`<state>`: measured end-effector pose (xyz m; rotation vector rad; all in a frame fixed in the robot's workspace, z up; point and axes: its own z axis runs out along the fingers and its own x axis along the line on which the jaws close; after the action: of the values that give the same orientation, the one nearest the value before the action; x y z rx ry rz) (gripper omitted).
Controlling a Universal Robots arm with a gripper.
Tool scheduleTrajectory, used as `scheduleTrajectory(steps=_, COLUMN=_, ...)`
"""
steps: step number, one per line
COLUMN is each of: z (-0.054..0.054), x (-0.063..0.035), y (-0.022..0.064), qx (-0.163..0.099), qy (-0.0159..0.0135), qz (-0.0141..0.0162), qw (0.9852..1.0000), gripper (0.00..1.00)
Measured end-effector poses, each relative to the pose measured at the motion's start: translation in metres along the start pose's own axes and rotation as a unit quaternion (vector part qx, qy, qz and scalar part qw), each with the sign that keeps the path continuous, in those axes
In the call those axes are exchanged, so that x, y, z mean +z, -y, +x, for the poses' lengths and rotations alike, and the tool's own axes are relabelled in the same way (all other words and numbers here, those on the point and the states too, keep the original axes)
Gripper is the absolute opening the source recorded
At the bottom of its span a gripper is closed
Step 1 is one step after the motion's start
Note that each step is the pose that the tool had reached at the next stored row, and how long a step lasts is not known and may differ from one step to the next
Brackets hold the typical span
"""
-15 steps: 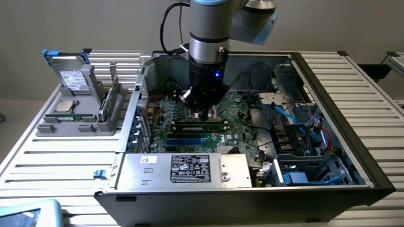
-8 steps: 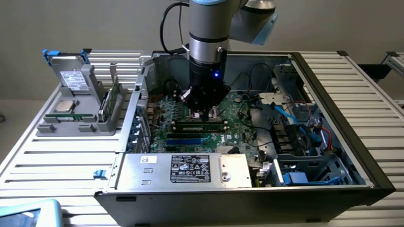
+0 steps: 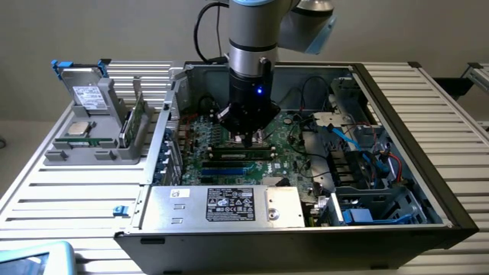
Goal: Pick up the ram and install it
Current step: 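Press down the ram until it locks into place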
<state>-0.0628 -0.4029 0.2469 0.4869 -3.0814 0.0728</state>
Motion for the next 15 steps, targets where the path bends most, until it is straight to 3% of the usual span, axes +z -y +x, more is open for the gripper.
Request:
scheduleTrajectory(steps=5, z=0.0000, x=0.0000, y=0.0000, qx=0.037, qy=-0.0015, qz=-0.0010, qw=0.9993, gripper=0.11)
scheduleTrajectory(steps=15, z=0.0000, x=0.0001, y=0.0000, qx=0.098, qy=-0.0039, qz=-0.0027, qw=0.9952, gripper=0.11)
